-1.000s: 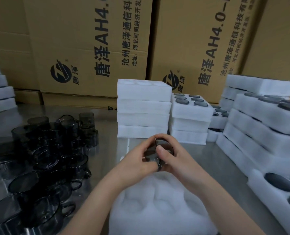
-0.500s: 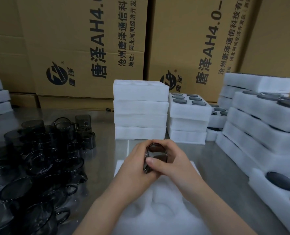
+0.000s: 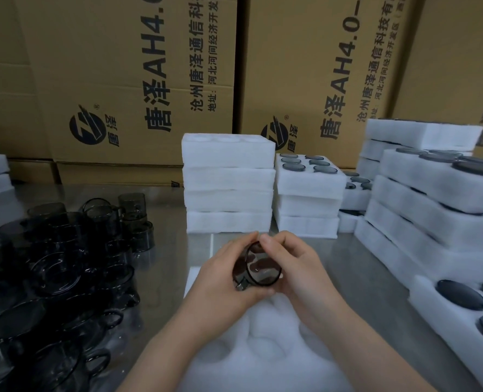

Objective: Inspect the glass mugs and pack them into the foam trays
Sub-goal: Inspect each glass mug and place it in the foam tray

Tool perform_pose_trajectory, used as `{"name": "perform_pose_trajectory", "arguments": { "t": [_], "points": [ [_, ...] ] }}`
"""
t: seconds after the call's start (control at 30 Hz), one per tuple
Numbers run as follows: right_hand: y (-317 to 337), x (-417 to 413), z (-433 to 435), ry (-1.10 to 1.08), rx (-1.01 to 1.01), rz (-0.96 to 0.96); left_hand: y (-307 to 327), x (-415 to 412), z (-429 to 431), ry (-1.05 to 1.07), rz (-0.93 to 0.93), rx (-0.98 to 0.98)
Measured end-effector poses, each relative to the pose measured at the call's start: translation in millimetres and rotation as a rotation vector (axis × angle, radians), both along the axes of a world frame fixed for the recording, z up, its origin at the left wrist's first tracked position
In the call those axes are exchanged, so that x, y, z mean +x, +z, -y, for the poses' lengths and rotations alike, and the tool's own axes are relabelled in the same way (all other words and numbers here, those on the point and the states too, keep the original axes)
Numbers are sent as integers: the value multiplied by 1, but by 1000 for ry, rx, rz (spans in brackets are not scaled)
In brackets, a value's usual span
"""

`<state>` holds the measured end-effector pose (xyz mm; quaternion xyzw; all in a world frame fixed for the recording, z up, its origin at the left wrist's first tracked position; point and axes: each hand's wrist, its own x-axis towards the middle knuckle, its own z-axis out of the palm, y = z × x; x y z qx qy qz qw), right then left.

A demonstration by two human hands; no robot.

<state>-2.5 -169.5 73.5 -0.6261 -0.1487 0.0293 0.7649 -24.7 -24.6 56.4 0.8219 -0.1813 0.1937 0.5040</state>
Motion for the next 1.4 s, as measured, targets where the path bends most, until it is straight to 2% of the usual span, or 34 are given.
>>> {"name": "perform_pose_trajectory", "arguments": {
  "t": [0.17,0.37,0.53,0.63,0.8,0.93,1.23,1.4],
  "points": [
    [4,4,5,136,95,-58,2,1,-4,-87,-108,-229],
    [4,7,11,388,78,-24,1,3,-10,-126,-131,-400],
    [0,7,10,288,39,11,-2,5,-8,-97,-127,-373],
    [-4,5,5,183,-54,47,-3,5,-6,-65,-126,-314],
    [-7,0,-3,65,-179,105,-1,0,-4,30,-92,-105],
    [-8,-2,-7,-53,-246,119,2,-5,-1,16,-39,-6],
    [-2,-3,-6,-117,-103,57,-1,-3,-3,-45,-42,12],
    [-2,-1,-2,-40,-20,23,0,-5,-5,-59,-20,-45]
  ]
}}
